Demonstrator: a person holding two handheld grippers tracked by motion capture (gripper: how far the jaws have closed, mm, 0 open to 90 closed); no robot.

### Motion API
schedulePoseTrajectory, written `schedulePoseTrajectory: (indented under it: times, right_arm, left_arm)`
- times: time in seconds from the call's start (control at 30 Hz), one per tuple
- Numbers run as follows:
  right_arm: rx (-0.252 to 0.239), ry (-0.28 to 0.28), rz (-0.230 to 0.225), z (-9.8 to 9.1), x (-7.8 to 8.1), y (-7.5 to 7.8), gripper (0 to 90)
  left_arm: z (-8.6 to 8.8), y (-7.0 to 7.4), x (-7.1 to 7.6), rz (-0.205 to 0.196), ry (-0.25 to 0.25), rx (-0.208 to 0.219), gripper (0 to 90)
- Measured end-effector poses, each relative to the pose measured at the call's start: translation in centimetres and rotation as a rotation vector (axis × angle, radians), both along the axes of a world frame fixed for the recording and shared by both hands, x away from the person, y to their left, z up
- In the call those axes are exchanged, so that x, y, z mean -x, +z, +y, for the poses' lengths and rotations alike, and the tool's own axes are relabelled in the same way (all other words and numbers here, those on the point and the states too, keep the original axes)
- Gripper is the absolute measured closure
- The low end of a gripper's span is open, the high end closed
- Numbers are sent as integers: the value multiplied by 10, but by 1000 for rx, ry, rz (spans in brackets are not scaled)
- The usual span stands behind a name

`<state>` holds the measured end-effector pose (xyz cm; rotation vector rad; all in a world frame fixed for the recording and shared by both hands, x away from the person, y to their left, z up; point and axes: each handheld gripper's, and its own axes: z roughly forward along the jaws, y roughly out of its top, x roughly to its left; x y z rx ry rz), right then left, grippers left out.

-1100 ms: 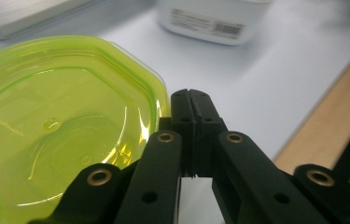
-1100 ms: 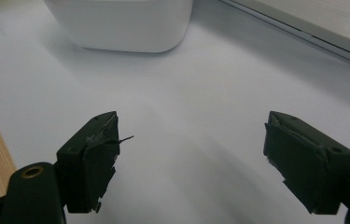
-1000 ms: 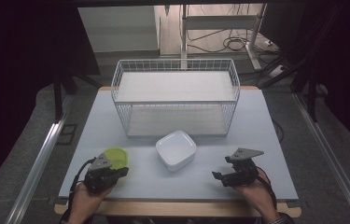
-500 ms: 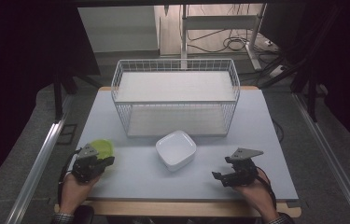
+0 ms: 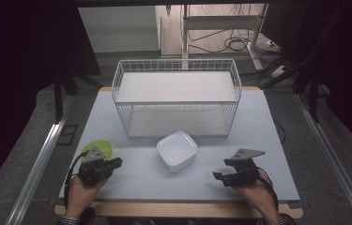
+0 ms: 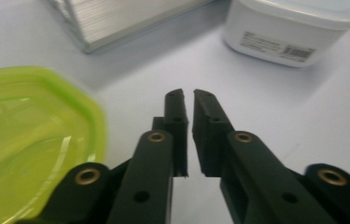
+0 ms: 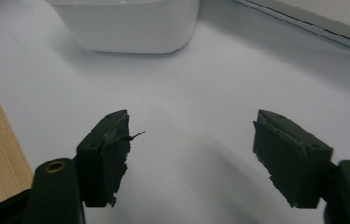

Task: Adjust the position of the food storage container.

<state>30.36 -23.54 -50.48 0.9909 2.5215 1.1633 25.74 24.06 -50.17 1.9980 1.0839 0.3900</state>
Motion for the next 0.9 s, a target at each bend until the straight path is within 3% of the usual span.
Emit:
schedulePoseTrajectory:
  times: [0.07,0.2,0.23,0.27,0.3,0.37,0.4,0.5,0.6,0.73,0.9]
  right_arm:
    - [-7,-7,5,1,-1,1,313]
    - [3,-4,14,3,-3,2,377]
    - [9,5,14,6,-4,6,468]
    - [9,5,14,6,-4,6,468]
    - [15,10,4,10,-6,10,562]
    - [17,17,-5,14,-9,14,646]
    - [17,17,-5,14,-9,14,646]
    - [-12,25,2,23,-16,18,825]
    - [-15,14,-10,30,-22,22,892]
    - [-28,-6,-16,35,-31,24,895]
    - [-39,-24,-24,49,-56,18,895]
  left_arm:
    - [-6,-1,1,4,-48,6,786]
    - [-11,-1,0,10,-69,23,791]
    - [-16,-1,-1,10,-75,36,808]
    - [-16,-1,-1,10,-75,36,821]
    - [-21,-1,-2,15,-80,49,833]
    - [-26,-1,-5,19,-85,57,854]
    - [-26,-1,-5,19,-85,57,865]
    - [-40,-3,-12,17,-97,54,896]
    - [-49,-4,-16,20,-110,55,898]
    - [-62,-6,-22,26,-131,37,898]
    - [-84,-13,-36,56,-157,14,896]
